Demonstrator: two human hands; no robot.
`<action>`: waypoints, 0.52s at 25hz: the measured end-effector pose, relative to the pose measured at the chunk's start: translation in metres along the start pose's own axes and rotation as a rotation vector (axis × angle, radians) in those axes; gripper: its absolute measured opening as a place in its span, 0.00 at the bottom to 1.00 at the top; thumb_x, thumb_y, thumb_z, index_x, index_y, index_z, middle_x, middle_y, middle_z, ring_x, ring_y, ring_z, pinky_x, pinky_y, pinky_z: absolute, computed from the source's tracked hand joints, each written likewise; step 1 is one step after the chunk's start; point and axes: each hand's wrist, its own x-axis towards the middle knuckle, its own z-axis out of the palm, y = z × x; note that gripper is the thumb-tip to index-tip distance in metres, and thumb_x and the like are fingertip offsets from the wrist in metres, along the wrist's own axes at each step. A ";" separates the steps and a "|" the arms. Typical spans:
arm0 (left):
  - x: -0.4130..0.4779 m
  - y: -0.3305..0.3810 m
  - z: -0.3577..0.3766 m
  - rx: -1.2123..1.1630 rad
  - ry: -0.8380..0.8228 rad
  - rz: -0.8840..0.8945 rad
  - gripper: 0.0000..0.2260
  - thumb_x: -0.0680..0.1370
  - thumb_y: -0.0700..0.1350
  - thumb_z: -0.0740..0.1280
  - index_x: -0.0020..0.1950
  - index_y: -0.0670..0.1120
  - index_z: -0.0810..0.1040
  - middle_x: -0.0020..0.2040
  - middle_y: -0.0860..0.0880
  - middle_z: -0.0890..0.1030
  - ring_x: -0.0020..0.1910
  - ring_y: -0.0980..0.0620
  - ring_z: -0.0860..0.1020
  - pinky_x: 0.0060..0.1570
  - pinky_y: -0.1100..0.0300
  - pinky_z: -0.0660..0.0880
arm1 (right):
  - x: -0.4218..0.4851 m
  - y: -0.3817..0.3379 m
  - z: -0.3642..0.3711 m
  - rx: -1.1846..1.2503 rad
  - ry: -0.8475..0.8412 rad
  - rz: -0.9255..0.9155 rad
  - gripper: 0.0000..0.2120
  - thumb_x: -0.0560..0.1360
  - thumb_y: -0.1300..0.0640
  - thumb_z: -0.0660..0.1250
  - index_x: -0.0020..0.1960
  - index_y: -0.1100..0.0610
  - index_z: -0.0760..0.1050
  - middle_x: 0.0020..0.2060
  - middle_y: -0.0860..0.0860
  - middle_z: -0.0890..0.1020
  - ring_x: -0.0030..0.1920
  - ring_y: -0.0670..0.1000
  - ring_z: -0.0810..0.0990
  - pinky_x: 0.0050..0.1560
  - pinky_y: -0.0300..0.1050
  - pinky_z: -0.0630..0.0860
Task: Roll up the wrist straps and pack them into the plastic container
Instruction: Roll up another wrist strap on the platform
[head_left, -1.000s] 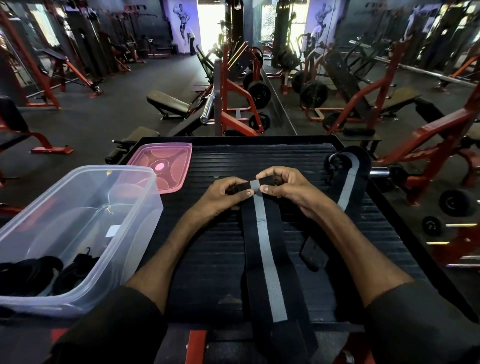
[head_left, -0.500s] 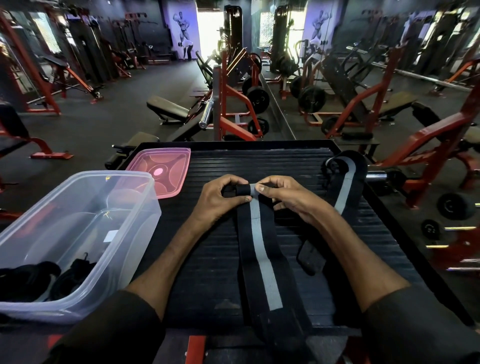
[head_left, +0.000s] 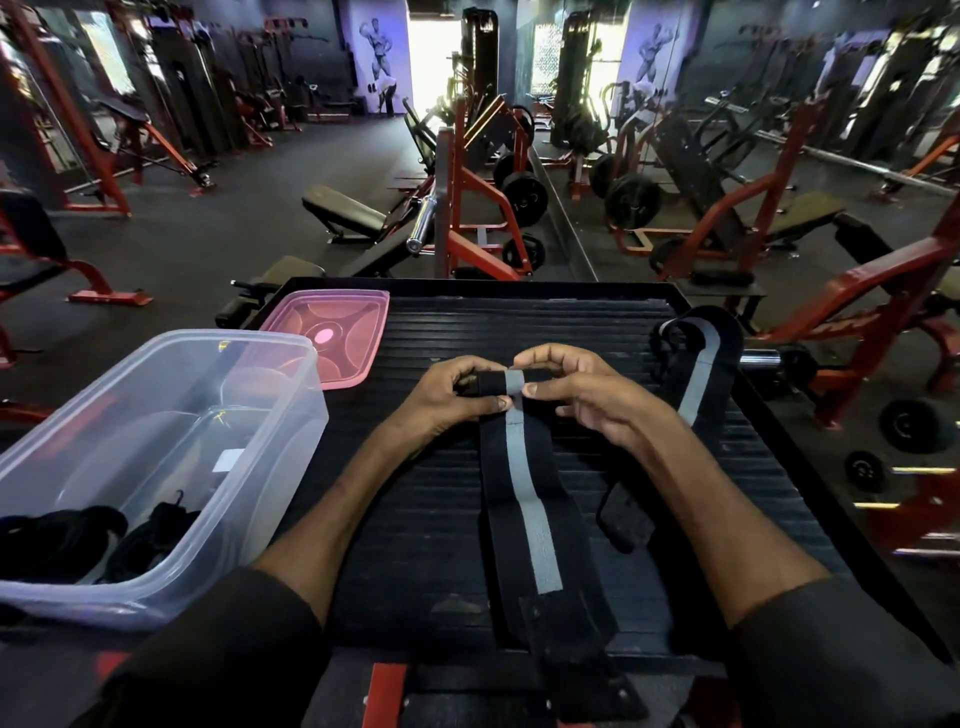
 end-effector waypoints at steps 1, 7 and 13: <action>0.000 0.000 0.001 0.010 0.016 0.024 0.18 0.71 0.36 0.78 0.59 0.44 0.81 0.54 0.51 0.85 0.53 0.57 0.83 0.54 0.63 0.77 | 0.000 -0.002 0.000 0.062 -0.015 0.032 0.14 0.75 0.65 0.71 0.56 0.50 0.81 0.52 0.49 0.85 0.50 0.47 0.81 0.53 0.49 0.70; 0.000 0.005 0.001 0.134 0.107 0.132 0.18 0.69 0.38 0.80 0.56 0.47 0.82 0.53 0.53 0.84 0.53 0.59 0.82 0.58 0.65 0.76 | 0.000 0.004 -0.002 -0.129 -0.009 0.116 0.14 0.76 0.47 0.73 0.59 0.52 0.81 0.48 0.49 0.82 0.47 0.47 0.78 0.53 0.49 0.74; 0.001 0.004 -0.005 0.098 -0.077 -0.031 0.13 0.77 0.43 0.73 0.62 0.47 0.80 0.57 0.44 0.83 0.50 0.57 0.81 0.51 0.62 0.78 | -0.004 0.008 -0.002 -0.242 0.073 -0.022 0.14 0.75 0.56 0.75 0.60 0.56 0.81 0.46 0.51 0.85 0.46 0.46 0.80 0.46 0.42 0.72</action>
